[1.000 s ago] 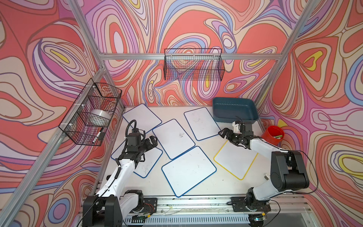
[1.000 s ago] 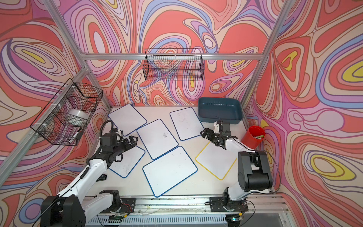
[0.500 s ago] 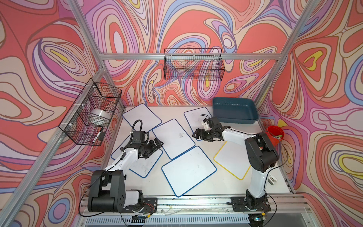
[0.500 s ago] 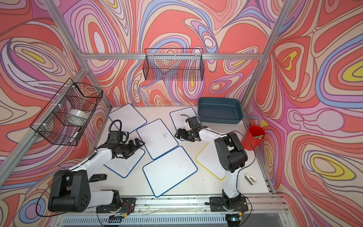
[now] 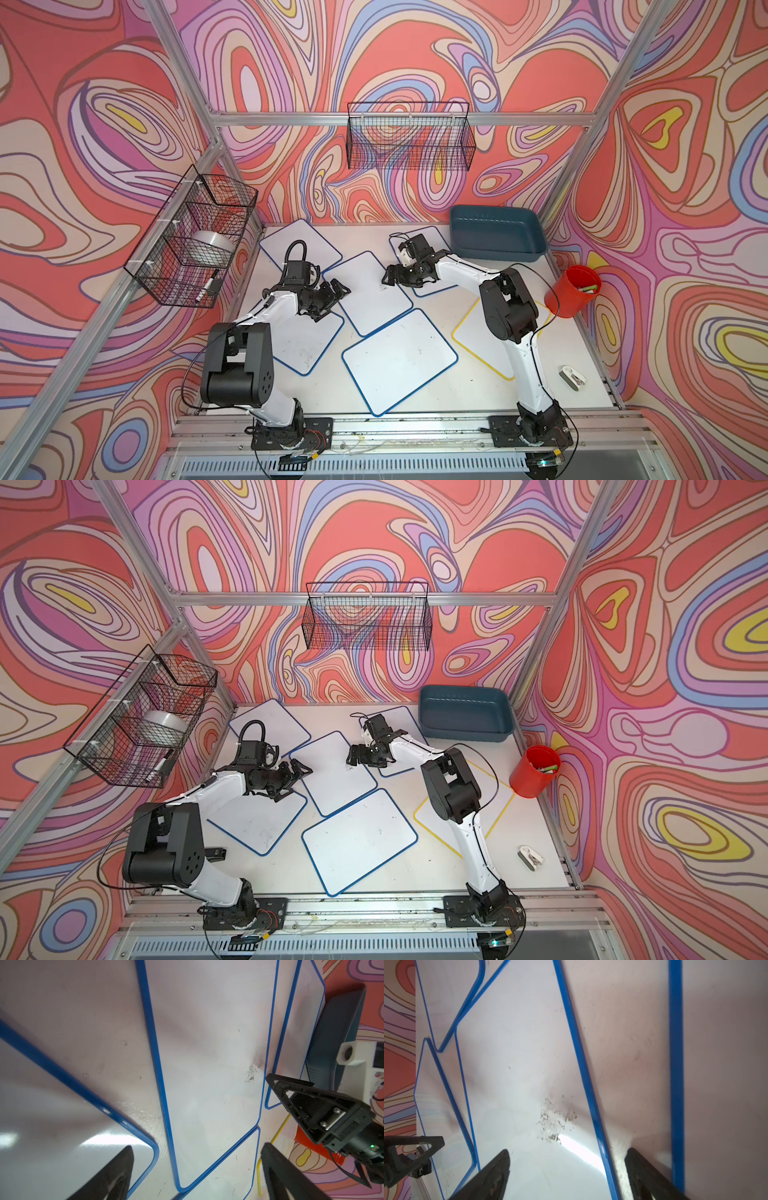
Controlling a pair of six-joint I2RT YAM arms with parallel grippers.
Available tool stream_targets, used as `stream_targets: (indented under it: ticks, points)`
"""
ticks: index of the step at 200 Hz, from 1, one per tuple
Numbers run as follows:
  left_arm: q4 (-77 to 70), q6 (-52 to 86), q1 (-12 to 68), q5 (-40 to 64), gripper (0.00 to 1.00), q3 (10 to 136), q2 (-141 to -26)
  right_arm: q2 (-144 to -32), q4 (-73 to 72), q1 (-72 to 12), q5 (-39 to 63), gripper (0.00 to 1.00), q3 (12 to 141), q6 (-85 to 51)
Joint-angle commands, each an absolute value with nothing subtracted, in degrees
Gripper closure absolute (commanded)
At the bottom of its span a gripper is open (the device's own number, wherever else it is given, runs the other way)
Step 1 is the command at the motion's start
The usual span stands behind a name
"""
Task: Put the whiteboard into the storage box
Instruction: Pick up the whiteboard at the center of the board.
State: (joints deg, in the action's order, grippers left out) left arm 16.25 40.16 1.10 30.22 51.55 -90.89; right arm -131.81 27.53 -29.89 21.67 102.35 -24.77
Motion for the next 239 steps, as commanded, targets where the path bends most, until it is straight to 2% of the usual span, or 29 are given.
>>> stream_targets:
  ticks: [1, 52, 107, 136, 169, 239]
  points:
    - [15.8, 40.7, 1.3, 31.4, 0.09, 54.1, -93.6, -135.6, 31.9, -30.1, 21.3, 0.11, 104.9, -24.5]
    - [15.5, 41.6, 2.0, 33.7, 0.11, 58.0, -100.2, -138.9, 34.3, -30.4, 21.8, 0.11, 108.1, -24.7]
    - [15.5, 41.1, 2.4, 32.8, 0.10, 59.1, -104.0, -137.6, 28.3, -31.3, 26.2, 0.11, 101.8, -30.0]
    - [15.5, 41.2, 3.2, 32.6, 0.10, 59.0, -104.7, -138.5, 28.6, -32.6, 26.4, 0.11, 101.7, -30.6]
    - [13.2, 41.5, 3.8, 32.7, 0.10, 58.5, -105.4, -139.3, 26.2, -33.4, 30.6, 0.17, 101.4, -32.9]
    - [13.1, 42.2, 3.9, 34.5, 0.10, 59.2, -105.7, -137.8, 19.7, -33.5, 36.5, 0.17, 98.9, -37.7]
